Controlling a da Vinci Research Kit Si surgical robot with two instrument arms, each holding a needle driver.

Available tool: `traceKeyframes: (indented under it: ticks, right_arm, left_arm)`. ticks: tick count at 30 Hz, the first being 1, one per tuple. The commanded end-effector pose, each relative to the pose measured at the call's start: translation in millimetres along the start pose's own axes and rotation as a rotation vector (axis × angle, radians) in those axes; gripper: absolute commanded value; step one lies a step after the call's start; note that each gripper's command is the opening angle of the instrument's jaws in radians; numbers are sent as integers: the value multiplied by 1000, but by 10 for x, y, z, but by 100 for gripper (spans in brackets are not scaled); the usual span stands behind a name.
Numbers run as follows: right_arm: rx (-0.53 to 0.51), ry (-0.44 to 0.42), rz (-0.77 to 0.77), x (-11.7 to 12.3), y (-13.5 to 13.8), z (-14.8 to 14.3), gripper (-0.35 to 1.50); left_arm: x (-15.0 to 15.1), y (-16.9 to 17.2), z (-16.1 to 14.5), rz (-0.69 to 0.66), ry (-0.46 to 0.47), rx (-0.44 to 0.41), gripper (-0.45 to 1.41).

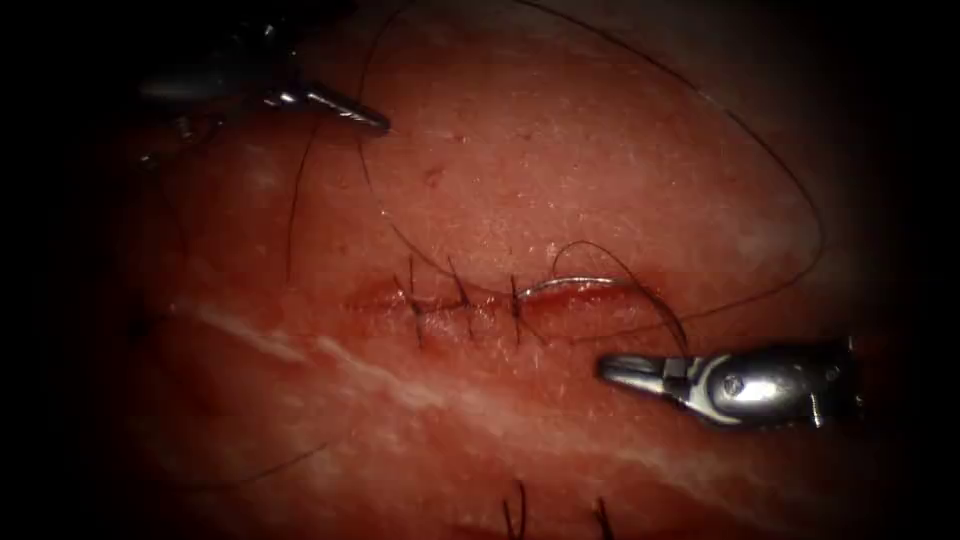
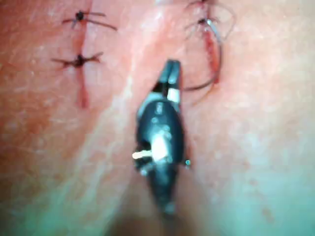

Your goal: Wound Closure

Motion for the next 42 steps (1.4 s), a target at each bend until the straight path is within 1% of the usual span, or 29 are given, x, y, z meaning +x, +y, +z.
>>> traceKeyframes:
  ticks: [1,6,8,14,16,18,19,22,24,26,27,31,35,37,39,42]
  right_arm:
    - [6,0,4,-9,-12,4,-30]
    - [9,0,2,-9,-13,8,-30]
    - [9,0,3,-9,-13,9,-30]
    - [9,0,1,-10,-14,9,-30]
    - [10,0,1,-10,-14,9,-30]
    - [10,0,1,-10,-14,8,-30]
    - [10,0,1,-10,-14,8,-30]
    - [10,1,1,-10,-14,8,-30]
    - [15,2,0,-11,-14,2,-30]
    - [15,-2,-1,-13,-13,-16,-32]
    - [13,-5,-1,-13,-12,-24,-33]
    - [3,-19,4,-12,0,-60,-33]
    - [-2,-37,20,-4,14,-91,-35]
    - [-12,-40,35,6,24,-104,-35]
    - [-30,-30,24,29,41,-116,-35]
    - [-45,-22,1,57,55,-119,-35]
  left_arm:
    - [-5,-1,11,-2,-3,2,69]
    - [-4,-1,16,-8,-3,21,61]
    - [-3,-1,18,-12,2,25,61]
    - [0,-2,25,-19,27,29,41]
    - [0,-4,28,-23,44,33,20]
    - [0,-5,29,-25,68,20,-33]
    - [1,-5,29,-32,77,11,-45]
    - [4,1,28,30,118,-5,-45]
    - [11,7,19,85,143,-20,-45]
    - [25,8,-3,141,165,-21,-45]
    - [28,8,-8,150,166,-26,-45]
    - [47,17,-37,215,138,13,-45]
    - [60,35,-52,247,124,28,-45]
    - [64,43,-54,272,103,27,-45]
    - [68,56,-48,300,92,42,-45]
    - [63,60,-37,318,74,49,-45]
